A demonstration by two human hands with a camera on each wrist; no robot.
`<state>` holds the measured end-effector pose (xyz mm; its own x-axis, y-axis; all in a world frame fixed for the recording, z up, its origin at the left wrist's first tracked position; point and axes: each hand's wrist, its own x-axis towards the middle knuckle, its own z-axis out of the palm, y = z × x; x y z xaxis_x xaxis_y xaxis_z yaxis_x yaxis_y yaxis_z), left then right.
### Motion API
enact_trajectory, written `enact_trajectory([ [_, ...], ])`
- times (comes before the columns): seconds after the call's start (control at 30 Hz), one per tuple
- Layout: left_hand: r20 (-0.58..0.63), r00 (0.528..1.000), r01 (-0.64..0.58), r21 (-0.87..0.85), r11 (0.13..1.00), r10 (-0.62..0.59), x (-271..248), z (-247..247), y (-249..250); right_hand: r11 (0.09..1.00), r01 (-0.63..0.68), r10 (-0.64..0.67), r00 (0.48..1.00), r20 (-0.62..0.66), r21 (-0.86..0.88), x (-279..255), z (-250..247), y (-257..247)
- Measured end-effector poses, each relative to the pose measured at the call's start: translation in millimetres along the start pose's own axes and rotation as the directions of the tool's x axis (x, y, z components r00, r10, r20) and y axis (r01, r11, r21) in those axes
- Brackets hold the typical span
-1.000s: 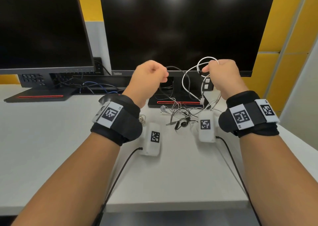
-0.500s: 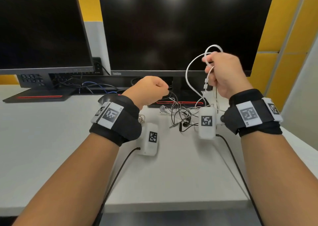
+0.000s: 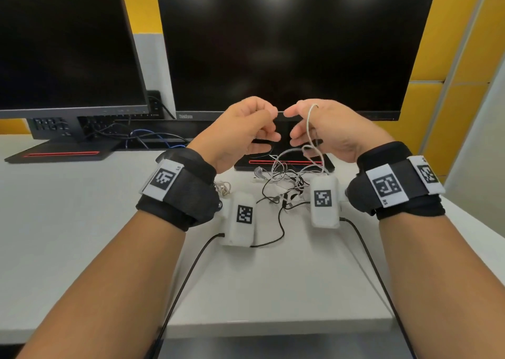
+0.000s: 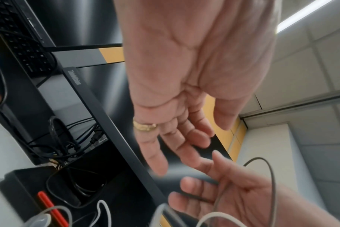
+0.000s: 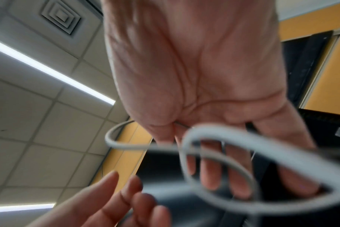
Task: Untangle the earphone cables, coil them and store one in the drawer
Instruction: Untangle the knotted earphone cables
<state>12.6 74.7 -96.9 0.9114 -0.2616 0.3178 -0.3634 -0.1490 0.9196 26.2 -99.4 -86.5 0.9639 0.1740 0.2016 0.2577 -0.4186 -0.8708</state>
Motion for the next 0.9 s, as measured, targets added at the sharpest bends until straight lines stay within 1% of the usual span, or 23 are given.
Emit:
enact_trajectory([
  [0.07, 0.055, 0.998, 0.020, 0.079, 0.997, -0.024, -1.4, 0.7, 0.2, 0.996, -0.023, 0.019, 0.998, -0.052, -0.090, 0.2, 2.9, -4.1],
  [0.1, 0.096, 0.994, 0.033, 0.122, 0.992, -0.045, -2.5, 0.9, 0.2, 0.994, -0.047, 0.040, 0.996, -0.076, -0.102, 0.9, 3.8, -5.9],
  [0.17, 0.198, 0.976, 0.050, 0.177, 0.983, -0.085, -4.6, 1.2, -0.3, 0.996, -0.090, 0.088, 0.992, -0.092, -0.027, 0.5, 4.5, -8.7],
  [0.27, 0.330, 0.940, 0.035, 0.152, 0.988, -0.084, -8.1, 2.7, 0.5, 0.996, -0.072, 0.077, 0.993, -0.094, 0.055, 1.2, 0.4, -6.8],
  [0.33, 0.381, 0.922, 0.006, 0.154, 0.988, -0.065, -10.0, 3.1, 0.4, 0.996, -0.063, 0.071, 0.989, -0.128, 0.065, 0.6, -1.0, -5.6],
  [0.47, 0.464, 0.883, -0.042, 0.231, 0.972, -0.072, -12.3, 3.5, -1.2, 0.996, -0.063, 0.072, 0.980, -0.184, 0.055, -0.4, 2.8, -7.9],
  [0.57, 0.488, 0.871, -0.073, 0.253, 0.965, -0.062, -11.7, 5.1, -1.8, 0.976, -0.090, 0.122, 0.980, -0.156, 0.199, 1.1, 4.8, -11.6],
  [0.63, 0.454, 0.889, -0.100, 0.312, 0.945, -0.056, -9.7, 4.4, -2.5, 0.971, -0.046, 0.082, 0.985, -0.150, 0.233, 1.7, 4.3, -10.7],
  [0.7, 0.413, 0.910, -0.117, 0.327, 0.938, -0.030, -8.1, 1.6, -2.9, 0.976, -0.004, 0.044, 0.983, -0.176, 0.218, 0.5, 4.0, -9.7],
  [0.8, 0.393, 0.920, -0.111, 0.241, 0.964, 0.008, -6.0, -0.7, -4.5, 0.978, -0.033, 0.081, 0.970, -0.229, 0.207, 1.9, 4.5, -9.5],
  [0.83, 0.401, 0.916, -0.123, 0.223, 0.967, 0.024, -5.1, -0.4, -5.9, 0.983, -0.041, 0.083, 0.968, -0.238, 0.179, 2.7, 5.4, -10.0],
  [0.9, 0.442, 0.896, -0.142, 0.202, 0.969, 0.039, -4.8, 1.7, -8.0, 0.998, -0.056, 0.061, 0.962, -0.265, 0.025, 6.2, 8.2, -7.3],
])
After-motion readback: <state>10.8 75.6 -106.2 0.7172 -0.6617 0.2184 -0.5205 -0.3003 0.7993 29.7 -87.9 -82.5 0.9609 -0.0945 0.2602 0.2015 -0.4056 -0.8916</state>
